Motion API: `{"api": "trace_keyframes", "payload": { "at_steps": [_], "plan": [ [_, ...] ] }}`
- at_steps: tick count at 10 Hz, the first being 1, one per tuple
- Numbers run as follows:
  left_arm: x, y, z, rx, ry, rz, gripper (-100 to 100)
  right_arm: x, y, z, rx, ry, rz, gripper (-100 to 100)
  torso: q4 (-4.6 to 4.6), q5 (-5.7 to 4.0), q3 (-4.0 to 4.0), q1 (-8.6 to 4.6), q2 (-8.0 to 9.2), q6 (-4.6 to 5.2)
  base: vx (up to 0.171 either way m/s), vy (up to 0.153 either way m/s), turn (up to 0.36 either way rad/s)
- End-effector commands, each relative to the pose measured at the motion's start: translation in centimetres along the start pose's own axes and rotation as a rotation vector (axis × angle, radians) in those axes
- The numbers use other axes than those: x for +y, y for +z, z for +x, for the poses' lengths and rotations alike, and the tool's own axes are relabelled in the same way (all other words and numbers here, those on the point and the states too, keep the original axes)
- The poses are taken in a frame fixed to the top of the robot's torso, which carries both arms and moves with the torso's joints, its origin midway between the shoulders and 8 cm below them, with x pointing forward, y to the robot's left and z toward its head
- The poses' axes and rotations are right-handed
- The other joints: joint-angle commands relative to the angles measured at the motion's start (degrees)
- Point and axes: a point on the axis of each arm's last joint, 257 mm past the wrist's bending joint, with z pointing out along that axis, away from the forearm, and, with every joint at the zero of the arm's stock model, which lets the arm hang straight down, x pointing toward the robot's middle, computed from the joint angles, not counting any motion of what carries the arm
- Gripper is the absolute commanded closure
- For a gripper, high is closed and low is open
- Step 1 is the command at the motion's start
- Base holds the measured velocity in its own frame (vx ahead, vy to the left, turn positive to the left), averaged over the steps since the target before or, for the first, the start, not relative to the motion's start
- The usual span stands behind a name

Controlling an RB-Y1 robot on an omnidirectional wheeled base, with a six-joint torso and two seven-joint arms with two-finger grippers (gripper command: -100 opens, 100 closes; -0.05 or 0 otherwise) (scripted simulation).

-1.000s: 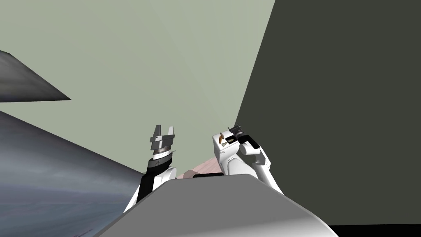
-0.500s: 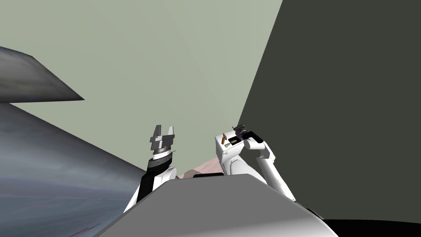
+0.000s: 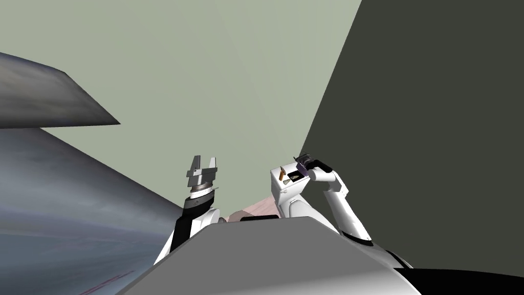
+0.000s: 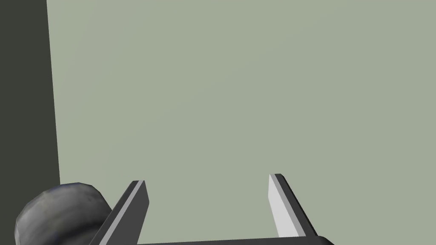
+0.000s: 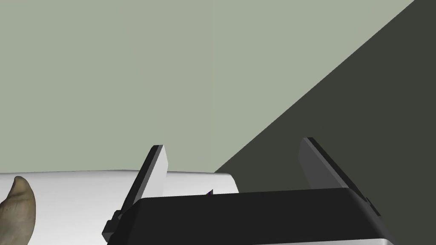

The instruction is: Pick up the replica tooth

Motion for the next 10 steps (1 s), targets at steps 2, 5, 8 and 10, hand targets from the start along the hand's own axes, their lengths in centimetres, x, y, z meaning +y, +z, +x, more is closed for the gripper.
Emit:
{"api": "trace_keyframes", "payload": {
  "at_steps": [2,5,8,10],
  "plan": [
    [0.0,0.0,0.0,0.0,0.0,0.0,0,4.1,0.9,-2.7,-0.088,0.034,-0.013,-100,0.0,0.02,0.0,0.08,-0.01,-0.01,0.013,0.078,0.124],
    [0.0,0.0,0.0,0.0,0.0,0.0,0,6.6,1.3,-4.9,-0.168,0.073,-0.014,-100,0.0,0.01,0.01,0.03,0.02,0.0,0.007,0.058,0.088],
    [0.0,0.0,0.0,0.0,0.0,0.0,0,7.4,1.4,-7.0,-0.234,0.102,-0.001,-100,0.01,0.0,0.02,0.0,0.04,0.0,0.006,0.043,0.057],
    [0.0,0.0,0.0,0.0,0.0,0.0,0,9.4,1.4,-8.8,-0.305,0.156,0.005,-100,0.0,-0.01,0.01,-0.02,0.03,0.0,0.002,0.057,0.134]
  ]
}}
